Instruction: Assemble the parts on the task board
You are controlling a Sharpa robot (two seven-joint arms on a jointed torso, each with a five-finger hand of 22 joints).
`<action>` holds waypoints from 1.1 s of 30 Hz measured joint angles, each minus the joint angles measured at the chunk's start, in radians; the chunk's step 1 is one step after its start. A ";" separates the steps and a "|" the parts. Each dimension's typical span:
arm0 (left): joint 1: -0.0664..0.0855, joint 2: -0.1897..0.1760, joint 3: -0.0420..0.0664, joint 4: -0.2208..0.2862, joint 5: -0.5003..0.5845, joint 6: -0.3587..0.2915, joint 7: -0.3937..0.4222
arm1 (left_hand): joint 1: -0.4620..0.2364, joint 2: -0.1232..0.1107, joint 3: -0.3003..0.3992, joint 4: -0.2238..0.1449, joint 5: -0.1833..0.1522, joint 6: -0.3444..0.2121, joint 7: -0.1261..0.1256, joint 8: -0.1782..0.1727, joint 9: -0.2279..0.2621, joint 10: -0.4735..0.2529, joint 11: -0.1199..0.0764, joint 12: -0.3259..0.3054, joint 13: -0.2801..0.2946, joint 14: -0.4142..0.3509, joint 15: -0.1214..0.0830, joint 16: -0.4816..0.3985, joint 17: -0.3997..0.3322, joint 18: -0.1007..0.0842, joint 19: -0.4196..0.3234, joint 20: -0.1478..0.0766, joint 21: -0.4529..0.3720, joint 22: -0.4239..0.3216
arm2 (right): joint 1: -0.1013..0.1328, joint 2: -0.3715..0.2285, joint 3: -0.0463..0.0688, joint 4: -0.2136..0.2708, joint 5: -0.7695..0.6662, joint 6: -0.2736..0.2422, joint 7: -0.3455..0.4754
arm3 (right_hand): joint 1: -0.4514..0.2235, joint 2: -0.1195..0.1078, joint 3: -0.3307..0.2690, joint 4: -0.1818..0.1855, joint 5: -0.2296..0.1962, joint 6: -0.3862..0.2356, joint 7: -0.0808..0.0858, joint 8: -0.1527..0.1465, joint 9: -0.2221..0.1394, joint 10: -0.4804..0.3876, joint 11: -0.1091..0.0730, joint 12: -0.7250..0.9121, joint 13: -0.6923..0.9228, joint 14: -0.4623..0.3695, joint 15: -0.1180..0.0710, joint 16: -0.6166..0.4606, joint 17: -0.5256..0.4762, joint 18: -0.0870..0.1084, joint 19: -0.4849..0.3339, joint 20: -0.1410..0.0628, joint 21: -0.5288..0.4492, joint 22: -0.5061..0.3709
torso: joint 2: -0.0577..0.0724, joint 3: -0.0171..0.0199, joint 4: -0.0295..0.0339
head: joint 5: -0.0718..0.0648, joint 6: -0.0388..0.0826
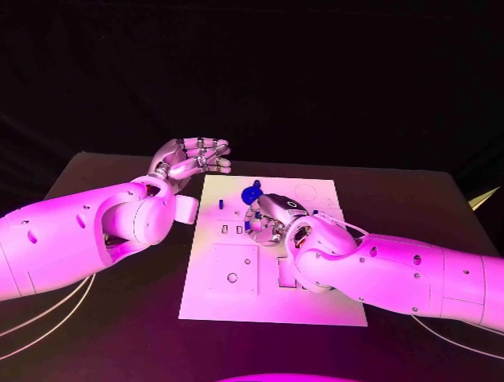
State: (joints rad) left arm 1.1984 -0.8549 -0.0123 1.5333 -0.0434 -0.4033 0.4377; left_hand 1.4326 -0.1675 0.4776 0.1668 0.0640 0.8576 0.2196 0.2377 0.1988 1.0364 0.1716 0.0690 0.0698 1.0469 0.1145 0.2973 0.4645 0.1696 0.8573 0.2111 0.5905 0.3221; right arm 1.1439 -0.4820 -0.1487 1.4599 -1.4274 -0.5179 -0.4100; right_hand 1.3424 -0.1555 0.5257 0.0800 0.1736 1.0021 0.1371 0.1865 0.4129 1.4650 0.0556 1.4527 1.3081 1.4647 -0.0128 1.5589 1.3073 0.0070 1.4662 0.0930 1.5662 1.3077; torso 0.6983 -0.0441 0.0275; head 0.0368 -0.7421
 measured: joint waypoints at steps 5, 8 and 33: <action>0.000 0.001 0.000 0.000 0.000 0.001 0.000 | 0.000 0.000 0.000 0.000 0.000 0.000 0.000 0.000 0.000 0.000 0.000 0.000 0.000 0.000 0.000 0.000 0.000 0.000 0.000 0.000 0.000 0.000 | -0.003 0.007 0.000 -0.010 -0.002 0.001 0.000 | -0.005 -0.005 0.000 0.000 0.000 0.002 -0.002 0.001 -0.001 0.000 0.000 0.000 0.000 0.000 0.000 0.000 0.000 0.000 0.000 0.000 0.000 0.000 | 0.000 0.0007 -0.0001 | 0.001 0.000; 0.000 0.001 0.000 0.000 0.000 0.001 -0.001 | 0.000 0.000 0.000 0.000 0.000 0.000 0.000 0.000 0.000 0.000 0.000 0.000 0.000 0.000 0.000 0.000 0.000 0.000 0.000 0.000 0.000 0.000 | -0.004 0.010 -0.001 -0.013 -0.002 0.001 0.000 | -0.005 -0.005 0.000 0.000 0.000 0.002 -0.002 0.001 -0.001 0.000 0.000 0.000 0.000 0.000 0.000 0.000 0.000 0.000 0.000 0.000 0.000 0.000 | 0.000 0.0007 -0.0001 | 0.002 0.000; 0.000 0.002 0.000 -0.001 0.000 0.003 -0.002 | 0.000 0.000 0.000 0.000 0.000 0.000 0.000 0.000 0.000 0.000 0.000 0.000 0.000 0.000 0.000 0.000 0.000 0.000 0.000 0.000 0.000 0.000 | -0.005 0.022 -0.002 -0.032 -0.003 0.007 0.005 | -0.035 -0.018 0.000 0.000 0.000 -0.019 0.009 -0.002 -0.004 -0.002 0.002 -0.014 0.000 0.000 0.000 0.000 0.001 0.000 0.000 0.000 0.000 0.000 | 0.000 0.0013 -0.0016 | 0.008 -0.001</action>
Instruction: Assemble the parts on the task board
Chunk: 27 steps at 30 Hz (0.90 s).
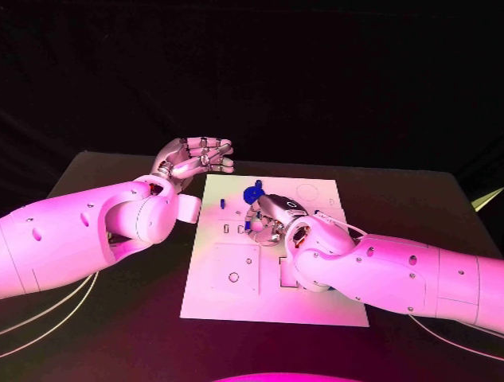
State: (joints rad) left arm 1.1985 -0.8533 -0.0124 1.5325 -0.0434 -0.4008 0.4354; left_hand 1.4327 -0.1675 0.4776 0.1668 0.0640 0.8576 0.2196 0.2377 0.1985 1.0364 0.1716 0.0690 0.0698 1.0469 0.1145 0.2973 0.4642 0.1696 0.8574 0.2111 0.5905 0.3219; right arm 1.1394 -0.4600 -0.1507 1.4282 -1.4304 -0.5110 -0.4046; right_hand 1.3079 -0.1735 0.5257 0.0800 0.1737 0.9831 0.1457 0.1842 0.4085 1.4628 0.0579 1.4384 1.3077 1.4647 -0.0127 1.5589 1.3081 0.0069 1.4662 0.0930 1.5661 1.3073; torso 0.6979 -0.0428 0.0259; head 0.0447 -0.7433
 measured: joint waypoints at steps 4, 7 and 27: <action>0.000 0.000 0.000 0.000 0.000 0.000 0.000 | 0.000 0.000 0.000 0.000 0.000 0.000 0.000 0.000 0.000 0.000 0.000 0.000 0.000 0.000 0.000 0.000 0.000 0.000 0.000 0.000 0.000 0.000 | 0.000 0.000 -0.001 -0.002 0.001 0.004 0.002 | -0.004 -0.004 0.000 0.000 0.000 -0.008 0.000 -0.004 -0.003 -0.002 0.002 0.000 0.000 0.000 0.000 0.000 0.000 0.000 0.000 0.000 0.000 0.000 | 0.000 0.0000 -0.0001 | 0.001 0.000; 0.000 -0.001 0.000 0.000 0.000 0.000 0.000 | 0.000 0.000 0.000 0.000 0.000 0.000 0.000 0.000 0.000 0.000 0.000 0.000 0.000 0.000 0.000 0.000 0.000 0.000 0.000 0.000 0.000 0.000 | 0.000 0.000 -0.002 -0.003 0.001 0.007 0.003 | -0.009 -0.009 0.000 0.000 0.000 -0.017 0.003 -0.008 -0.005 -0.005 0.005 -0.005 0.000 0.000 0.000 0.000 0.000 0.000 0.000 0.000 0.000 0.000 | 0.000 0.0000 -0.0001 | 0.001 -0.001; 0.000 -0.002 0.000 -0.001 0.000 0.000 -0.001 | 0.000 0.000 0.000 0.000 0.000 0.000 0.000 0.000 0.001 0.000 0.000 0.000 0.000 0.000 0.000 0.000 0.000 0.000 0.000 0.000 0.000 0.001 | -0.001 -0.003 -0.004 0.001 0.003 0.016 0.014 | -0.048 -0.048 -0.021 0.004 -0.050 -0.101 0.028 -0.058 -0.033 -0.038 0.030 -0.041 0.000 0.004 0.019 0.000 0.000 0.000 0.000 0.015 0.000 0.001 | 0.001 0.0007 -0.0005 | 0.003 -0.002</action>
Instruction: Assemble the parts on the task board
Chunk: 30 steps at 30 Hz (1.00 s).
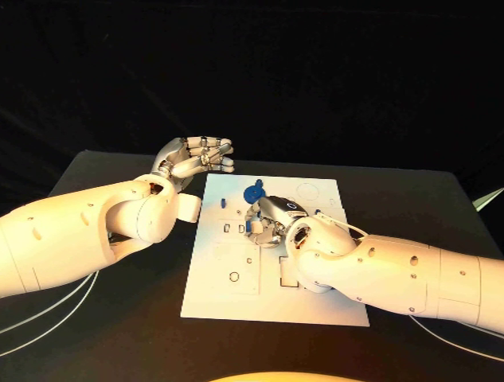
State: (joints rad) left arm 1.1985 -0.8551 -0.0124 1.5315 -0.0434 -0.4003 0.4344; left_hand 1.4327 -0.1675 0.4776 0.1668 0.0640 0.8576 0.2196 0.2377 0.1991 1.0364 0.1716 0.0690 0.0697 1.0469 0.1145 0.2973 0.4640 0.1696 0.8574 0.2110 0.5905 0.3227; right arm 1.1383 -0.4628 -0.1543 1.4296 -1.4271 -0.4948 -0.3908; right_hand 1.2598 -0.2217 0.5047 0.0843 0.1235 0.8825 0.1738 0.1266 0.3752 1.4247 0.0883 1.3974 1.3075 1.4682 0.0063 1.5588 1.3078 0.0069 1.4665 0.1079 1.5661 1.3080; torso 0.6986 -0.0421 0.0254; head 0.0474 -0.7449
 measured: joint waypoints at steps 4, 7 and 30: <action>0.000 0.000 0.000 -0.001 0.000 0.000 0.000 | 0.000 0.000 0.000 0.000 0.000 0.000 0.000 0.000 0.000 0.000 0.000 0.000 0.000 0.000 0.000 0.000 0.000 0.000 0.000 0.000 0.000 0.000 | 0.000 -0.002 0.000 0.004 0.001 -0.004 0.005 | -0.004 -0.005 -0.092 0.028 -0.070 -0.013 0.007 -0.019 -0.012 -0.007 0.007 -0.009 0.000 -0.002 0.005 0.000 0.000 0.000 0.000 0.007 0.000 0.000 | 0.000 -0.0001 0.0000 | 0.000 0.000; 0.000 0.000 0.000 -0.001 0.000 0.000 -0.002 | -0.003 0.000 0.002 -0.002 0.000 0.000 0.000 0.000 0.000 0.000 0.000 0.000 0.000 0.000 0.000 0.000 0.002 0.000 -0.001 -0.001 0.005 0.001 | -0.001 -0.008 0.000 0.012 0.001 -0.013 0.010 | 0.022 0.021 -0.204 0.063 -0.070 -0.025 0.011 -0.033 -0.022 -0.012 0.012 -0.011 0.000 -0.002 0.012 0.000 0.000 0.000 0.000 0.011 0.000 0.000 | 0.000 0.0003 0.0000 | 0.000 0.000; 0.012 0.004 0.001 -0.064 -0.348 0.148 -0.386 | -0.221 0.032 -0.130 0.122 0.000 -0.099 -0.073 0.424 0.244 -0.007 -0.103 0.807 0.547 0.396 -0.107 1.058 0.822 -0.054 0.346 -0.094 0.699 0.675 | 0.146 -0.361 0.016 0.221 0.407 -0.093 0.289 | 0.188 0.088 -0.388 0.198 -0.054 -0.026 0.013 -0.030 -0.050 -0.052 0.018 -0.042 0.000 -0.002 0.022 -0.008 0.000 0.000 0.000 0.021 -0.010 0.000 | -0.021 0.0091 -0.0181 | 0.023 0.008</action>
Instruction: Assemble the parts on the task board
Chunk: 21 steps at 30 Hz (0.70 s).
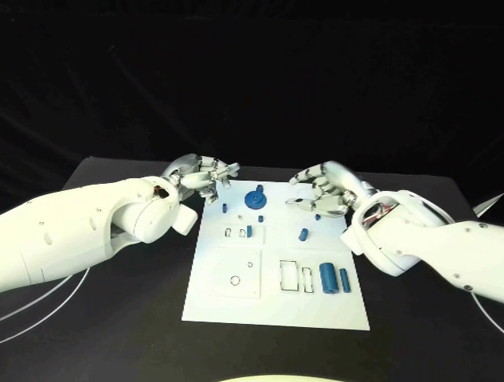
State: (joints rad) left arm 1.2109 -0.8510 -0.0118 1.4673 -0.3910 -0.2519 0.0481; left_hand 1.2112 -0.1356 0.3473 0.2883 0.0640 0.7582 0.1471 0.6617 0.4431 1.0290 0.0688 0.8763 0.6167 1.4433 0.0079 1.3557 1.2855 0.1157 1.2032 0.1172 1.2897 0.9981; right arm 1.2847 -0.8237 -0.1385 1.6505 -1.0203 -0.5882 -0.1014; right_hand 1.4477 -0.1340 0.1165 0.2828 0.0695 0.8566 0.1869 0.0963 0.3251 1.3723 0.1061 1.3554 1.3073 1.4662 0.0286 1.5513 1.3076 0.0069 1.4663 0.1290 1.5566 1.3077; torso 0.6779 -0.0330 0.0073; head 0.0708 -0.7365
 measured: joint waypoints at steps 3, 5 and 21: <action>0.014 0.023 0.001 -0.017 -0.111 0.078 -0.107 | -0.013 0.013 -0.011 0.002 0.000 0.013 -0.020 0.059 0.036 0.103 -0.019 0.217 0.234 0.022 -0.015 0.107 0.022 -0.016 0.083 -0.016 0.092 0.148 | 0.019 -0.049 0.001 0.009 0.085 0.000 0.026 | 0.000 0.000 0.000 0.000 0.000 0.000 0.000 0.000 0.000 -0.001 -0.001 0.000 0.000 0.000 0.000 0.000 0.000 0.000 0.000 0.000 0.000 0.000 | -0.004 0.0019 -0.0018 | 0.002 -0.003; 0.020 0.039 0.001 -0.030 -0.178 0.124 -0.166 | -0.022 0.014 -0.015 0.004 0.000 0.023 -0.030 0.080 0.050 0.156 -0.026 0.297 0.332 0.024 -0.017 0.142 0.023 -0.032 0.115 -0.022 0.121 0.201 | 0.026 -0.071 0.001 0.012 0.126 0.001 0.037 | 0.000 0.000 0.000 0.000 0.000 0.000 0.000 0.000 0.000 -0.001 -0.001 0.000 0.000 0.000 0.000 0.000 0.000 0.000 0.000 0.000 0.000 0.000 | -0.007 0.0025 -0.0024 | 0.003 -0.005; 0.069 0.167 -0.018 -0.130 -0.504 0.372 -0.472 | -0.059 0.025 -0.033 0.005 0.000 0.030 -0.037 0.096 0.073 0.206 -0.035 0.370 0.431 0.022 -0.026 0.184 0.023 -0.047 0.158 -0.031 0.161 0.283 | 0.040 -0.111 0.000 -0.007 0.254 0.016 0.068 | 0.000 0.000 0.000 0.000 0.010 0.000 0.000 0.000 0.000 -0.001 -0.001 0.000 0.001 0.000 0.000 0.000 0.000 0.000 0.000 0.000 0.000 0.000 | -0.012 0.0043 -0.0013 | 0.004 -0.014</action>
State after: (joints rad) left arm 1.2795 -0.6840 -0.0301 1.3377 -0.8953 0.1199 -0.4238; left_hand 1.1519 -0.1104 0.3146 0.2938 0.0640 0.7880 0.1105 0.7576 0.5166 1.2352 0.0340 1.2459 1.0479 1.4651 -0.0181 1.5395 1.3081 0.0682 1.3617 0.0859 1.4504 1.2812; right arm 1.3245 -0.9351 -0.1380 1.6438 -0.7667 -0.5722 -0.0334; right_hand 1.4477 -0.1341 0.1165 0.2828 0.0795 0.8565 0.1869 0.0963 0.3249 1.3717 0.1055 1.3554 1.3080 1.4663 0.0286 1.5512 1.3074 0.0069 1.4662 0.1289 1.5566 1.3074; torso 0.6662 -0.0287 0.0059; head 0.0746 -0.7510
